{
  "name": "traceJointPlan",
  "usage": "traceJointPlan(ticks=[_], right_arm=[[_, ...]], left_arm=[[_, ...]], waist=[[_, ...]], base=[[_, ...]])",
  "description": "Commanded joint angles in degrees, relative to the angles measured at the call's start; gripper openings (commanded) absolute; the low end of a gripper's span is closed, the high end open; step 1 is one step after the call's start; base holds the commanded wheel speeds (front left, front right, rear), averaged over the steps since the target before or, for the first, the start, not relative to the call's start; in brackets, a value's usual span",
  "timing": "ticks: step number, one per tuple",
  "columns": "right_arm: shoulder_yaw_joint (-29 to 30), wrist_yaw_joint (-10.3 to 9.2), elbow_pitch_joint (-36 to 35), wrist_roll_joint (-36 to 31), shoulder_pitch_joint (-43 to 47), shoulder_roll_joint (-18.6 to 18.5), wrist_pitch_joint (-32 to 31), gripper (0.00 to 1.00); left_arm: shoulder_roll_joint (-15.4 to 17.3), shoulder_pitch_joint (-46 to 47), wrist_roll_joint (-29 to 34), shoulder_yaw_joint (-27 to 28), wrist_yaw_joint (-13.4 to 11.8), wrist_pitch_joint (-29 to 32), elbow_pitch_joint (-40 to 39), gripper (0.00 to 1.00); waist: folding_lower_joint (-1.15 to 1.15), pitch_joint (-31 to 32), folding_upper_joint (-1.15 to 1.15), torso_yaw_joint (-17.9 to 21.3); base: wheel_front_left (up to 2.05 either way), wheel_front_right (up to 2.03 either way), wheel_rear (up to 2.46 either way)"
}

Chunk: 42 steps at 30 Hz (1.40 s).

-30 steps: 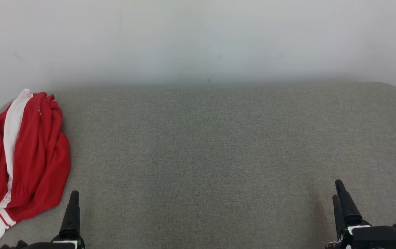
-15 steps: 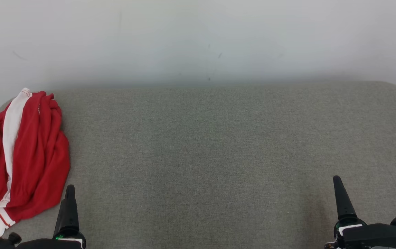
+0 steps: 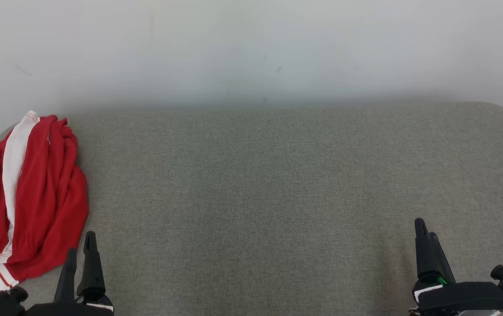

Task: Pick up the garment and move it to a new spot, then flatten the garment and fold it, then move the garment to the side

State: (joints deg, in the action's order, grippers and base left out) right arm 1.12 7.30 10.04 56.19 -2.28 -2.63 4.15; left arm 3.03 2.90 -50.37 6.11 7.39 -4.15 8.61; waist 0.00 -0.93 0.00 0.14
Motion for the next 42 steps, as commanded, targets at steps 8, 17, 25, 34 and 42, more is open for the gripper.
traceJointPlan(ticks=[8, 17, 25, 34, 42], right_arm=[[-1.2, 0.18, -1.3, -10.9, 0.0, -0.2, 2.2, 1.00], [-1.6, 0.20, -2.3, -17.4, 0.3, -0.3, 3.6, 1.00], [-2.1, 0.22, -2.7, -23.2, 0.8, -0.3, 4.7, 1.00], [-2.4, 0.23, -3.1, -29.0, 1.2, -0.3, 6.1, 1.00], [-2.8, 0.22, -3.1, -34.4, 1.5, -0.3, 7.1, 1.00]], left_arm=[[2.4, -0.1, 12.2, -1.4, 0.1, -2.2, -1.5, 1.00], [3.2, -0.4, 19.1, -2.7, -0.6, -3.6, -1.8, 1.00], [3.9, -0.6, 23.8, -3.4, -0.7, -4.7, -2.5, 1.00], [4.4, -1.2, 29.2, -4.2, -0.9, -6.1, -3.3, 1.00], [4.8, -1.5, 33.4, -4.6, -1.2, -7.1, -3.9, 1.00]], waist=[[0.00, -0.1, 0.00, 0.1], [0.00, -0.1, 0.00, 0.2], [0.00, -0.2, 0.00, 0.2], [0.00, -0.2, 0.00, 0.1], [0.00, -0.3, 0.00, 0.2]], base=[[0.00, 0.00, 0.00], [0.00, 0.00, 0.00], [0.00, 0.00, 0.00], [0.00, 0.00, 0.00], [0.00, 0.00, 0.00]])
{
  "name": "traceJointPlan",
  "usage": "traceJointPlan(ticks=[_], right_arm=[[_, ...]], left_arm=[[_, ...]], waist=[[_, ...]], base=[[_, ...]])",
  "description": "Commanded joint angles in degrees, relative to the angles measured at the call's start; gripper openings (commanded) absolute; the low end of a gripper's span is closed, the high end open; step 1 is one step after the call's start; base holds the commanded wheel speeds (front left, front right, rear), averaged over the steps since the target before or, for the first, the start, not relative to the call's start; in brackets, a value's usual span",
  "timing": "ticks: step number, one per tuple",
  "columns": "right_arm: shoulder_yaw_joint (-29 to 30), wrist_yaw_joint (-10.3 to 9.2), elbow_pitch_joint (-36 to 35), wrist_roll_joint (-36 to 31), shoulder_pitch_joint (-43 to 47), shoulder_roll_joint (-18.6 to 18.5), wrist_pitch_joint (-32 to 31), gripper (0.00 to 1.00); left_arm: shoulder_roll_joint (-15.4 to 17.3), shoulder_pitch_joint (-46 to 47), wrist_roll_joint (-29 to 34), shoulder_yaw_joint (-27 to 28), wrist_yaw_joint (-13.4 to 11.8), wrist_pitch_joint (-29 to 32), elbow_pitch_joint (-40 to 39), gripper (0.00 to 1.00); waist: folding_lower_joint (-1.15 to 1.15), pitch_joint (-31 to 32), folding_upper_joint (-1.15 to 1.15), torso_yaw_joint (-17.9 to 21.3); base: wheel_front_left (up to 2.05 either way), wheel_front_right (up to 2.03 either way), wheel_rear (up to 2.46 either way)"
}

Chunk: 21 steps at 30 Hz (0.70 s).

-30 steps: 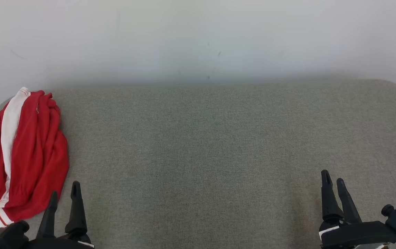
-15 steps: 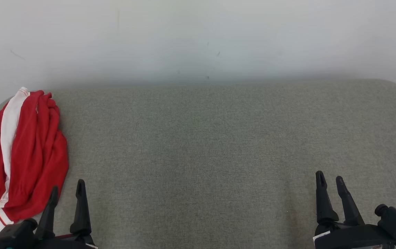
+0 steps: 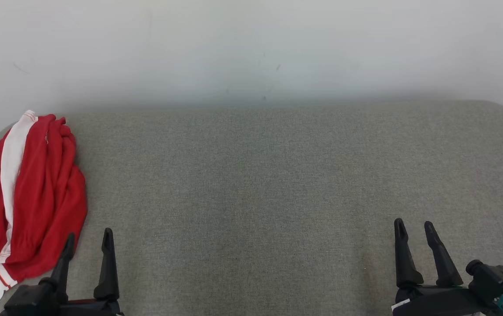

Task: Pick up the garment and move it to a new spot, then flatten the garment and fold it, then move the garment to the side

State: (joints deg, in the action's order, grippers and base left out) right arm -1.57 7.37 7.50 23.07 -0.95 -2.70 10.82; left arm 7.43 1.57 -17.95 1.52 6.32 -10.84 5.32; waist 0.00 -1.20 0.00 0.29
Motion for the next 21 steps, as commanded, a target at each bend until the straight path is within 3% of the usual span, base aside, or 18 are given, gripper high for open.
traceJointPlan(ticks=[1, 21], right_arm=[[-0.2, 0.16, -0.6, -1.8, 0.2, -0.2, 0.6, 1.00], [-0.1, 0.19, -0.7, -10.7, 1.0, -0.3, 2.9, 1.00]], left_arm=[[0.4, -0.3, 1.5, -0.1, -0.2, -0.5, -0.6, 1.00], [1.3, -1.4, 9.4, -0.5, 0.1, -2.8, -1.4, 1.00]], waist=[[0.00, 0.0, 0.00, 0.0], [0.00, 0.3, 0.00, 0.1]], base=[[0.00, 0.00, 0.00], [0.00, 0.00, 0.00]])
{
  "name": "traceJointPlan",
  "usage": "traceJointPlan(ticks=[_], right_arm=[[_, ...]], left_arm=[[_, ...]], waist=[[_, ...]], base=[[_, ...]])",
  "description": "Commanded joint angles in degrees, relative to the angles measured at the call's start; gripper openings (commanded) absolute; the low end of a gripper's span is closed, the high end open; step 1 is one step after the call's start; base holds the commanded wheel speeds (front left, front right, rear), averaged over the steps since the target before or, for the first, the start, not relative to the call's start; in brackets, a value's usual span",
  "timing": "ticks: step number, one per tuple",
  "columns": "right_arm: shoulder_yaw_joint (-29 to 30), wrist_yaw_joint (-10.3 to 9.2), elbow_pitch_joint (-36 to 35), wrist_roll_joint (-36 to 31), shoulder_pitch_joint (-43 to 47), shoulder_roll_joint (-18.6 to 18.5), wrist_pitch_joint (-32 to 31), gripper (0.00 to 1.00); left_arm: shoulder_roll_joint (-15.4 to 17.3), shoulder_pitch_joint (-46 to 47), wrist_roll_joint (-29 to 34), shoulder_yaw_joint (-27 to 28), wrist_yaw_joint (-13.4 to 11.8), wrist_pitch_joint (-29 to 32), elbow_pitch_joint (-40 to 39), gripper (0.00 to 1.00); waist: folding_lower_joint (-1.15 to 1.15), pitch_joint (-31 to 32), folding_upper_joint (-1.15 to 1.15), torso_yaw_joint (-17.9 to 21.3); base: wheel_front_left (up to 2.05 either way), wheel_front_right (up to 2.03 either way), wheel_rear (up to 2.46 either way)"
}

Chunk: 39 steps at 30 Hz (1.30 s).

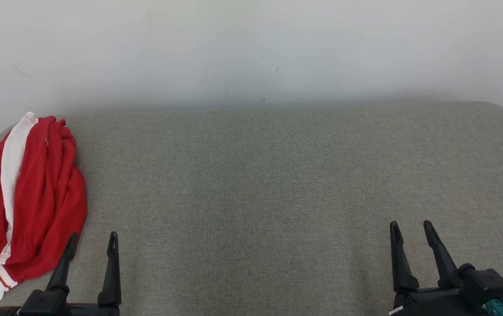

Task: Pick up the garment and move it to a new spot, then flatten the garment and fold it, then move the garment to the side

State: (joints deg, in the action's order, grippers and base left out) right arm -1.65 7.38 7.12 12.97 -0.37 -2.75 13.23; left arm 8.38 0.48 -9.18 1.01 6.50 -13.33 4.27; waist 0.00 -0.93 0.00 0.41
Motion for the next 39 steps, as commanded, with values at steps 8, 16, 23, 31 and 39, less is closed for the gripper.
traceJointPlan(ticks=[8, 16, 23, 31, 39], right_arm=[[0.5, 0.19, -0.3, -3.8, 0.7, -0.2, 1.2, 1.00], [1.0, 0.20, -0.5, -6.7, 1.2, -0.2, 2.0, 1.00], [2.0, 0.20, -0.1, -6.0, 1.7, -0.2, 2.1, 1.00], [2.4, 0.20, 1.1, -5.2, 1.8, -0.2, 2.0, 1.00], [2.2, 0.20, 2.8, -4.2, 1.5, -0.2, 2.0, 1.00]], left_arm=[[0.2, -0.7, 3.5, 0.8, -0.1, -1.2, 0.2, 1.00], [0.3, -1.3, 6.7, 2.0, -1.0, -2.0, 2.3, 1.00], [0.1, -1.2, 5.8, 2.4, -1.2, -1.9, 4.7, 1.00], [0.4, -0.6, 4.9, 2.4, -1.4, -1.9, 6.0, 1.00], [0.6, -0.9, 4.3, 2.4, -1.9, -1.6, 5.7, 1.00]], waist=[[0.00, 0.1, 0.00, 0.0], [0.00, 0.4, 0.00, -0.2], [0.00, 0.7, 0.00, -0.3], [0.00, 1.0, 0.00, -0.5], [0.00, 1.0, 0.00, -0.5]], base=[[0.00, 0.00, 0.00], [0.00, 0.00, 0.00], [0.00, 0.00, 0.00], [0.00, 0.00, 0.00], [0.00, 0.00, 0.00]])
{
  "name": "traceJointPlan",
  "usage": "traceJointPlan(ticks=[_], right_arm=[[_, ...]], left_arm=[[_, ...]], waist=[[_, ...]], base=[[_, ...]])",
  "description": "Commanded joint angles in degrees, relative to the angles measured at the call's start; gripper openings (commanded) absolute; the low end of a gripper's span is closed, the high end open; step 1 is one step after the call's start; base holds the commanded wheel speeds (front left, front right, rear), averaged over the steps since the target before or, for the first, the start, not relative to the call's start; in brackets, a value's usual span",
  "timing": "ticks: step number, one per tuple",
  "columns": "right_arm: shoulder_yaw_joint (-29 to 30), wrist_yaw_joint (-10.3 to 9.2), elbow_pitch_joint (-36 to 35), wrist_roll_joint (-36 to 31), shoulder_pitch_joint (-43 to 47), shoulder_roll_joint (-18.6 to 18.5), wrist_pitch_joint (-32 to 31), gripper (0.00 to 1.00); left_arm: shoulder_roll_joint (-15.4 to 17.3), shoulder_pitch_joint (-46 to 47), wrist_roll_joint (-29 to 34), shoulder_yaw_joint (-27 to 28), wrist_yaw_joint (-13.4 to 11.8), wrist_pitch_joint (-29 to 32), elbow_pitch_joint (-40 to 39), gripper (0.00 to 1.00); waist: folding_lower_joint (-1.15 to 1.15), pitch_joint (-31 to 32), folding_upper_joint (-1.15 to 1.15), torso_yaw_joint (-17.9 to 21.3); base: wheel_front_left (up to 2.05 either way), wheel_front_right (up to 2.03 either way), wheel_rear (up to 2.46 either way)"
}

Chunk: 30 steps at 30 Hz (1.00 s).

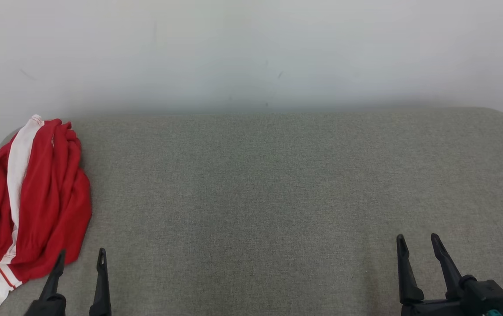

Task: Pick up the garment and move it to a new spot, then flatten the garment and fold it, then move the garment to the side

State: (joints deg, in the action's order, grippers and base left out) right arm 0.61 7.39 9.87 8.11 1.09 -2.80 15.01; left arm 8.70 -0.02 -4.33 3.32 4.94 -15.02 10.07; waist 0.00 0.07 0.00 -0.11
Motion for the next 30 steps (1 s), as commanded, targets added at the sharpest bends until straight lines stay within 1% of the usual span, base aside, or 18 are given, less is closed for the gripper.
traceJointPlan(ticks=[1, 11, 30], right_arm=[[-0.1, 0.19, 0.4, 0.8, 0.0, -0.2, 0.3, 1.00], [0.3, 0.19, 1.7, 1.6, -0.9, -0.2, 0.2, 1.00], [0.3, 0.19, -1.0, 1.5, -0.2, -0.2, -1.3, 1.00]], left_arm=[[0.4, -0.5, -0.5, 0.0, -0.3, 0.2, -0.1, 1.00], [0.4, -1.0, -1.1, -0.3, -0.9, 0.6, -0.5, 1.00], [0.7, -1.0, -2.1, -1.1, -2.0, 1.2, -0.5, 1.00]], waist=[[0.00, 0.0, 0.00, 0.0], [0.00, 0.1, 0.00, -0.1], [0.00, 0.3, 0.00, -0.1]], base=[[0.00, 0.00, 0.00], [0.00, 0.00, 0.00], [0.00, 0.00, 0.00]])
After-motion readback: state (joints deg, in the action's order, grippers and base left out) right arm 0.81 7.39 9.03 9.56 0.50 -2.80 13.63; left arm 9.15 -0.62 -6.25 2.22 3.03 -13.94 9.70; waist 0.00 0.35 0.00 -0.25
